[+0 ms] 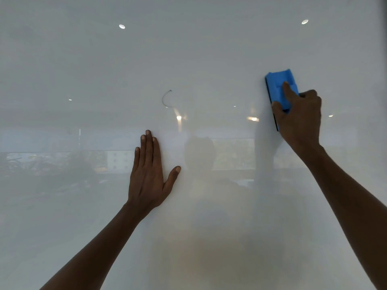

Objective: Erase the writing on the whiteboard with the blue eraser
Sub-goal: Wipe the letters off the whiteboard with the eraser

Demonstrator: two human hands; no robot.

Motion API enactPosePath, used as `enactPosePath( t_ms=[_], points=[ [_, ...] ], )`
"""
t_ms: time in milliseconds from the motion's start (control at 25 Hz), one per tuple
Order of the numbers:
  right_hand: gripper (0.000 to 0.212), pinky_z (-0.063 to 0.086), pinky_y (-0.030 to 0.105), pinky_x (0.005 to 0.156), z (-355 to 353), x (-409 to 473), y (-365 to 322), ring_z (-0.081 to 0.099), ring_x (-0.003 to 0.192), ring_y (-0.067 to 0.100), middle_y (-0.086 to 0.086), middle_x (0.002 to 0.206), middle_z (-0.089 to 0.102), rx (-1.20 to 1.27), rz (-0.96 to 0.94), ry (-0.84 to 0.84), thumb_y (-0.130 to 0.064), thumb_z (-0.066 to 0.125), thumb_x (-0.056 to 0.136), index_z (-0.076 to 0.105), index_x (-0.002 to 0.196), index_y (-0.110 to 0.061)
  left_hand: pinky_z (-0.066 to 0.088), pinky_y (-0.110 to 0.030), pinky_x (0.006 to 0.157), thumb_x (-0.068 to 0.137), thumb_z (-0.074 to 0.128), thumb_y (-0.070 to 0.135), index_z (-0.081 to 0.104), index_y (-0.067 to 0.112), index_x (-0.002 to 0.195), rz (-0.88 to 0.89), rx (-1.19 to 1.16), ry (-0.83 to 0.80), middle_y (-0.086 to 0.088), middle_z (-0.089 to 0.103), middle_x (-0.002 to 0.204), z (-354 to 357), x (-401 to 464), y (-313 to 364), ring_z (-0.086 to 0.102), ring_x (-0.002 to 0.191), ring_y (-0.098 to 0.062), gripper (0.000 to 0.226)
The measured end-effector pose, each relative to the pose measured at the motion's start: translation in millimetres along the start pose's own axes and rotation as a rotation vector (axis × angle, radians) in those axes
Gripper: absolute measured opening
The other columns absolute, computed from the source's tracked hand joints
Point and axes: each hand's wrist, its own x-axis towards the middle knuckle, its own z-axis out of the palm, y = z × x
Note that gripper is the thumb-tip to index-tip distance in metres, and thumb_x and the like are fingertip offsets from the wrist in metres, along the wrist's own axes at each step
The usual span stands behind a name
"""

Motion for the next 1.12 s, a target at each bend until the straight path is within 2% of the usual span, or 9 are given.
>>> enactPosePath(
  t_ms=[200,320,680,880,1120],
  points=[
    [0.057,0.044,0.038,0.081,8.7,-30.1,-14.7,0.049,0.105,0.037,0.023,0.110,0.048,-0.012,0.238,0.092,-0.040,0.054,0.095,0.039,0.146,-0.020,-0.002,-0.034,0.130,0.101,0.032,0.059,0.000,0.000,0.162,-0.006,-0.028,-0.002,-0.013,-0.008,0.173,-9.4,0.7,-26.0,-0.009,0.161,-0.025,0.091],
    [0.057,0.038,0.031,0.080,21.6,-38.3,-45.1,0.051,0.103,0.035,0.022,0.110,0.050,0.046,0.273,0.116,-0.041,0.055,0.094,0.042,0.144,-0.018,-0.001,-0.036,0.130,0.101,0.031,0.059,-0.002,0.001,0.162,-0.014,0.009,-0.009,-0.013,-0.010,0.172,-18.5,4.1,-52.3,-0.010,0.161,-0.026,0.090],
    [0.055,0.046,0.041,0.092,68.3,-30.6,-169.3,0.046,0.112,0.031,0.017,0.121,0.047,0.040,-0.053,-0.057,-0.039,0.052,0.096,0.039,0.146,-0.021,0.001,-0.037,0.131,0.101,0.032,0.061,0.005,-0.002,0.162,0.003,0.034,0.034,-0.017,-0.004,0.172,-17.3,3.7,-64.4,-0.005,0.161,-0.028,0.091],
    [0.054,0.046,0.038,0.083,90.2,-68.0,-231.9,0.048,0.106,0.028,0.013,0.119,0.049,-0.012,-0.313,-0.148,-0.038,0.052,0.095,0.038,0.146,-0.025,0.004,-0.040,0.131,0.100,0.032,0.063,0.006,-0.002,0.162,-0.021,0.026,0.037,-0.018,-0.003,0.172,-16.6,1.9,-63.2,-0.002,0.161,-0.030,0.093],
    [0.052,0.045,0.034,0.082,90.2,-105.7,-230.6,0.049,0.107,0.024,0.012,0.121,0.051,-0.101,-0.531,-0.235,-0.036,0.050,0.097,0.036,0.147,-0.028,0.009,-0.043,0.131,0.100,0.030,0.063,0.012,-0.004,0.160,-0.019,0.037,0.046,-0.021,0.005,0.170,-16.4,0.1,-64.4,0.006,0.160,-0.033,0.092]
  ],
)
